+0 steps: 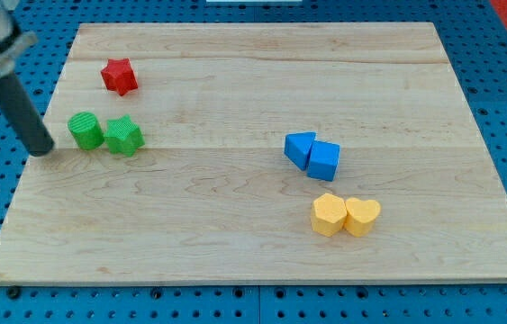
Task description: Move the green circle into the green star
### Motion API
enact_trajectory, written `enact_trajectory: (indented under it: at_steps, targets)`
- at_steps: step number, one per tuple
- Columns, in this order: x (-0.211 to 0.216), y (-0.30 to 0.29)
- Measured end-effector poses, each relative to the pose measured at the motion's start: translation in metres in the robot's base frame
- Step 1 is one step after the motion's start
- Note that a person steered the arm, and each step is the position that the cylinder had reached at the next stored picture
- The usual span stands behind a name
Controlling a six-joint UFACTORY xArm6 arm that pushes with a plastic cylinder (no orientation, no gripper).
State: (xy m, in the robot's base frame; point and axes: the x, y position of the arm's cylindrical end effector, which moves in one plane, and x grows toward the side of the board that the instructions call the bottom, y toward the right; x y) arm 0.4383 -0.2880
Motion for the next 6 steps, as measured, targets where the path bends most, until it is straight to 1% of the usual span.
enact_trajectory:
  at_steps: [1, 2, 3, 4, 5, 6]
  targets:
    - [-0.02, 0.063]
    - [-0.007, 0.136]
    - [0.02, 0.066]
    - [0.108, 0.069]
    - [0.138, 0.079]
    - [0.138, 0.079]
